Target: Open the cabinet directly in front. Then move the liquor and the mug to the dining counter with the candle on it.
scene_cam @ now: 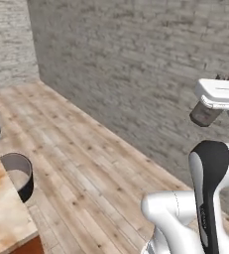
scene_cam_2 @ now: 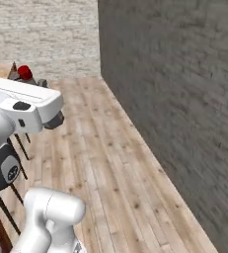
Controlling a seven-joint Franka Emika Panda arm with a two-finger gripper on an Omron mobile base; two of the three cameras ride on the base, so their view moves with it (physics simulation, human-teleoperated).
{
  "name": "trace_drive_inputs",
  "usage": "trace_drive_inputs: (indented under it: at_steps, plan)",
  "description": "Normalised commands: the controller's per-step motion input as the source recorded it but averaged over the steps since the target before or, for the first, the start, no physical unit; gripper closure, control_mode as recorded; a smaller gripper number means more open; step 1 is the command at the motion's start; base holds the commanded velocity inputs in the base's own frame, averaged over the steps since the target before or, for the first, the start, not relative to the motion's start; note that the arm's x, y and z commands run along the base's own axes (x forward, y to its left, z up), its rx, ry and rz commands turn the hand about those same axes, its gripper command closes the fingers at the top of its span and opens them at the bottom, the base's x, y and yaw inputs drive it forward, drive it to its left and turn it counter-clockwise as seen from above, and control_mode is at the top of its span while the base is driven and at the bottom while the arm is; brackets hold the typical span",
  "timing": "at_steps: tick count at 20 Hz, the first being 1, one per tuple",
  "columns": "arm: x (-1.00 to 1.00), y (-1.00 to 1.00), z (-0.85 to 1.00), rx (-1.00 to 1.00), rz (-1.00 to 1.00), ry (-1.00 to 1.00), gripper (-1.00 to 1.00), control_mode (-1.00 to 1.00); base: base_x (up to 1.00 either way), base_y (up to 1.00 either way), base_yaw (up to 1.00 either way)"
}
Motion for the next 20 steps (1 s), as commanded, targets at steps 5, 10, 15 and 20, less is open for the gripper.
trace_drive_inputs:
  at_steps: [5,10,15,20]
  plan:
    - [0.0,0.0,0.0,0.0,0.0,0.0,1.0,1.0,1.0,-0.57,0.57]
    - [0.0,0.0,0.0,0.0,0.0,0.0,1.0,1.0,1.0,-0.75,0.44]
    - [0.0,0.0,0.0,0.0,0.0,0.0,1.0,1.0,1.0,-0.25,0.39]
    - [0.0,0.0,0.0,0.0,0.0,0.0,1.0,1.0,1.0,-0.23,0.28]
